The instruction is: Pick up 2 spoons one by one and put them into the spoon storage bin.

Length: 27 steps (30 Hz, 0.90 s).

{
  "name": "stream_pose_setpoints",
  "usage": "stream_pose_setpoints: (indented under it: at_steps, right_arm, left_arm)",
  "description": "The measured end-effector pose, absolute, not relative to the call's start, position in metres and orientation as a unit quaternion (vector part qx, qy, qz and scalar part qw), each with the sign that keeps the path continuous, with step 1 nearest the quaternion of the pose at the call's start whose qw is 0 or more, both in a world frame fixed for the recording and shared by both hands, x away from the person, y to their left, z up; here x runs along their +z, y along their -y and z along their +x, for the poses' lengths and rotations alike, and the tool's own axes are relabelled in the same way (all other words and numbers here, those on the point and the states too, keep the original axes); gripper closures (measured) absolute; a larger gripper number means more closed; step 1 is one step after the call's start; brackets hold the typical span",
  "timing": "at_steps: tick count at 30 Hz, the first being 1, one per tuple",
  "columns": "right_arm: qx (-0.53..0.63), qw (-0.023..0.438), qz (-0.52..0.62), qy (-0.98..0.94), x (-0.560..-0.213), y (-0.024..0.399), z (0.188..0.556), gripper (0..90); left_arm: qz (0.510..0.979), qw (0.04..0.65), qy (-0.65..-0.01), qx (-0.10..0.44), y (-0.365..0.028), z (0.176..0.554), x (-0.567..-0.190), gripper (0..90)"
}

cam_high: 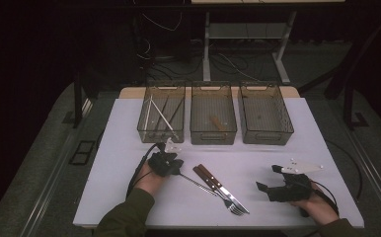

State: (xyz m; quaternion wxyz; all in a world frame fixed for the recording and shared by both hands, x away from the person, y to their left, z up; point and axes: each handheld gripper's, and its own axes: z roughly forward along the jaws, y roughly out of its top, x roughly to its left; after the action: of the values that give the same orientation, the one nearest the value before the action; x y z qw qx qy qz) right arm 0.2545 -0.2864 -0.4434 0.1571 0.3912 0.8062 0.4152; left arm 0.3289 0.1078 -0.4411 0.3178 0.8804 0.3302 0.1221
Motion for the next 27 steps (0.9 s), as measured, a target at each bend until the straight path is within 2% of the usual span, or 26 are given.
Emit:
stream_pose_setpoints:
  at_steps: [12,16,24,27]
  right_arm:
    - [0.416,0.158,0.390,-0.806,-0.443,0.286,0.254,14.2]
    - [0.416,0.158,0.390,-0.806,-0.443,0.285,0.254,14.2]
    - [0.415,0.157,0.388,-0.808,-0.443,0.286,0.254,14.2]
    - [0.414,0.156,0.386,-0.809,-0.444,0.285,0.254,14.2]
  left_arm:
    - [0.884,0.315,-0.327,0.111,-0.120,0.309,-0.439,89.1]
    - [0.875,0.335,-0.330,0.114,-0.125,0.309,-0.432,80.6]
    - [0.862,0.354,-0.346,0.106,-0.149,0.302,-0.423,57.4]
    - [0.856,0.357,-0.360,0.103,-0.158,0.299,-0.424,52.7]
